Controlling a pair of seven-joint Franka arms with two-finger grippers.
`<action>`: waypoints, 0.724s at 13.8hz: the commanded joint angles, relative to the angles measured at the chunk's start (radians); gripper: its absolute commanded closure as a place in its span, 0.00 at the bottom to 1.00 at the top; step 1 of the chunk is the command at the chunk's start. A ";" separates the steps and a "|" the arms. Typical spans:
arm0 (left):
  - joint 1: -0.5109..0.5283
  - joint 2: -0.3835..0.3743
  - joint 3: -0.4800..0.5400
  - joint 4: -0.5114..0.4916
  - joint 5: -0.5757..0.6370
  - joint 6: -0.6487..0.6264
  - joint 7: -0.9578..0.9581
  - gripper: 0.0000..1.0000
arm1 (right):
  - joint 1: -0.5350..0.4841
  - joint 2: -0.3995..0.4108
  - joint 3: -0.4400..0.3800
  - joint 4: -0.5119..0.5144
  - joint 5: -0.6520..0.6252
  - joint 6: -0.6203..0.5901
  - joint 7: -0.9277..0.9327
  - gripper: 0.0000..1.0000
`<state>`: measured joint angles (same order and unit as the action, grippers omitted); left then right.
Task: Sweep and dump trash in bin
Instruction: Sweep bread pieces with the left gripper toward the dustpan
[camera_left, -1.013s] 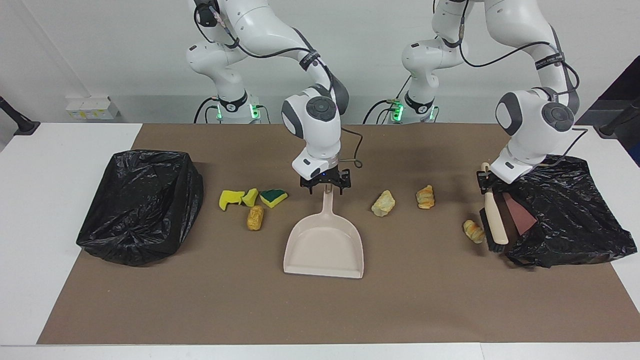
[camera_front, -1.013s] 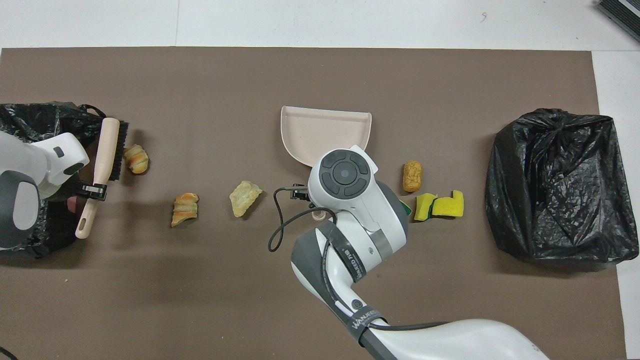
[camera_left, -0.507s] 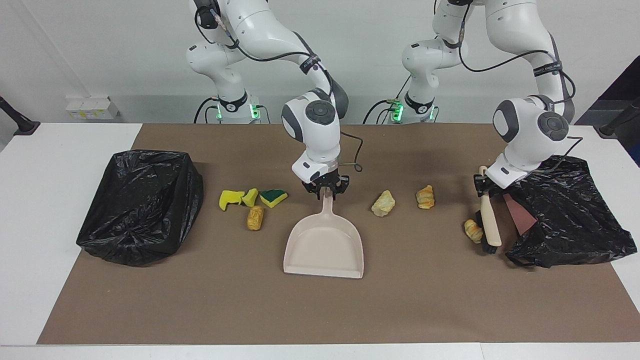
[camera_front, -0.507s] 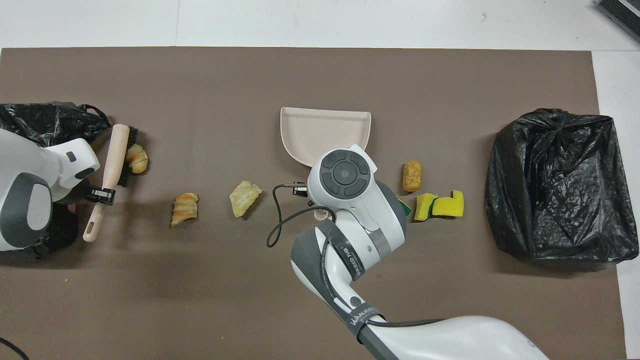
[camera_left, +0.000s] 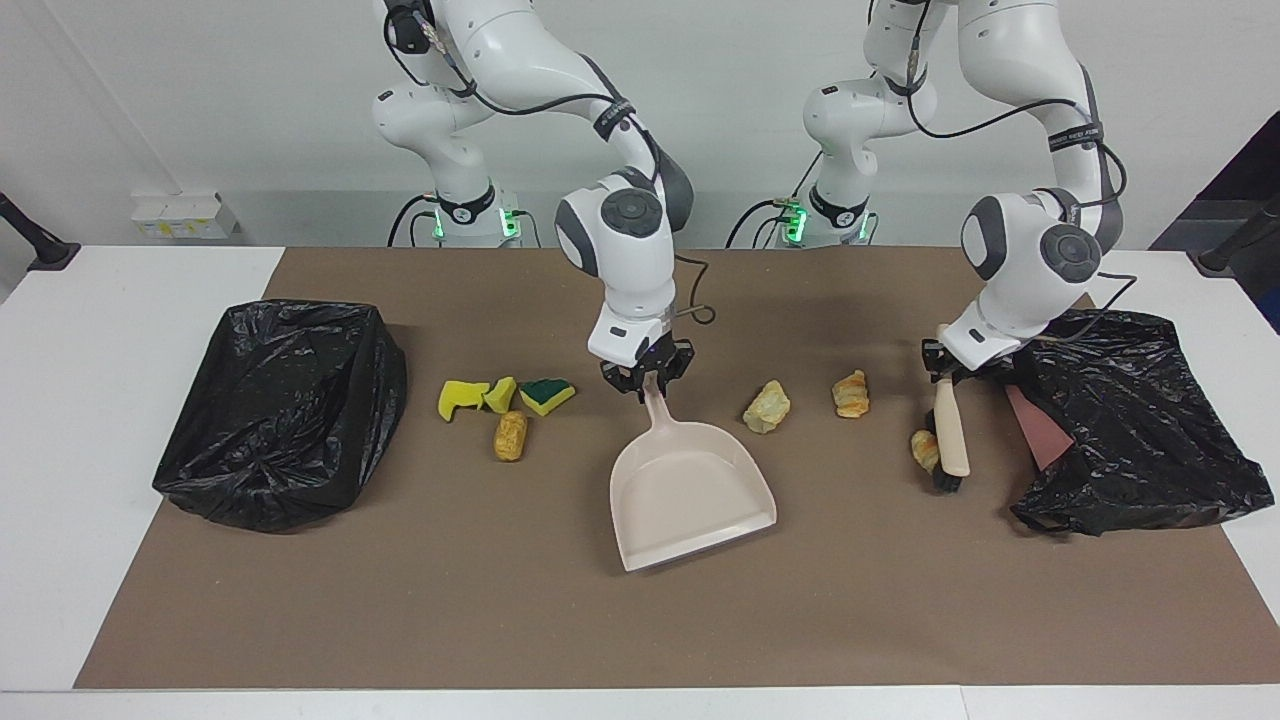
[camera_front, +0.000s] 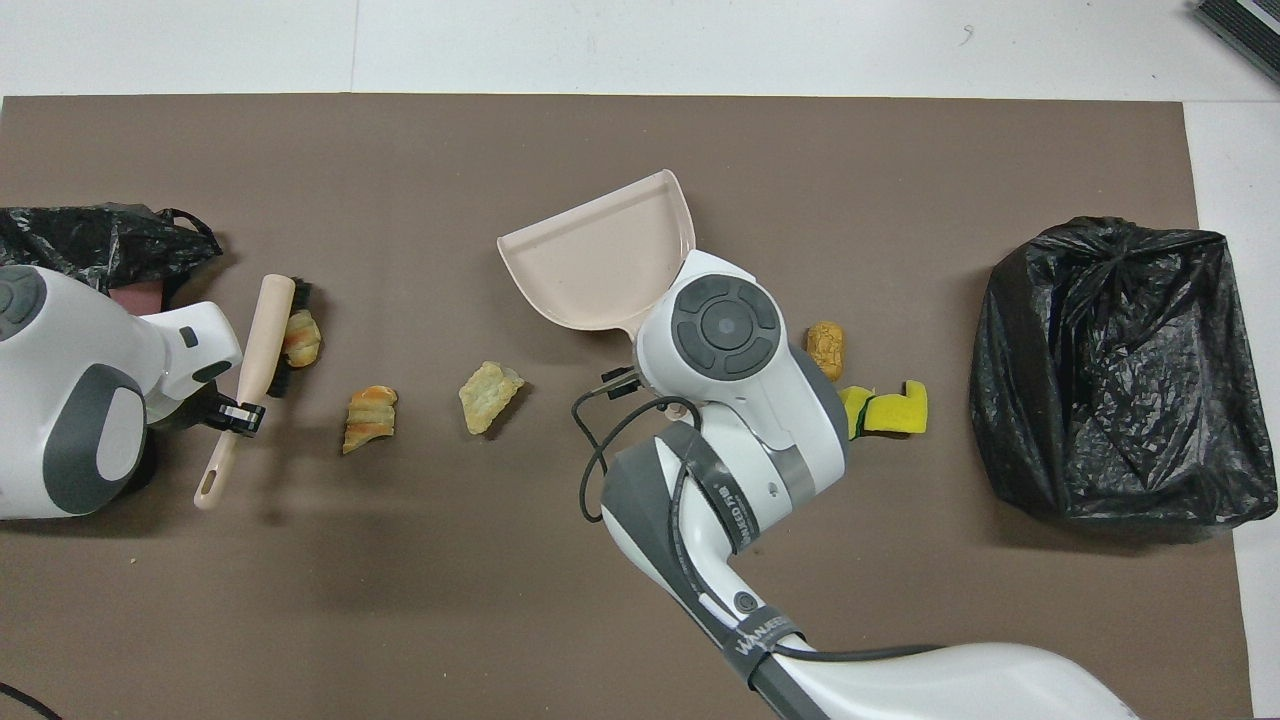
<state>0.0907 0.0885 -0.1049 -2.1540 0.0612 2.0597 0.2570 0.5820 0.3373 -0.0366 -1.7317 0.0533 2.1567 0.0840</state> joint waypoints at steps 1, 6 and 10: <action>-0.066 -0.044 0.005 -0.014 0.005 -0.094 -0.063 1.00 | -0.033 -0.110 0.007 -0.051 0.010 -0.090 -0.284 1.00; -0.172 -0.059 0.005 -0.009 -0.080 -0.173 -0.186 1.00 | -0.105 -0.198 0.007 -0.186 0.002 -0.133 -0.945 1.00; -0.161 -0.078 0.010 0.049 -0.080 -0.182 -0.211 1.00 | -0.088 -0.202 0.007 -0.249 -0.039 -0.112 -1.086 1.00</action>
<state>-0.0739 0.0373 -0.1102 -2.1254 -0.0052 1.9072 0.0549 0.4827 0.1582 -0.0358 -1.9291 0.0468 2.0218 -0.9540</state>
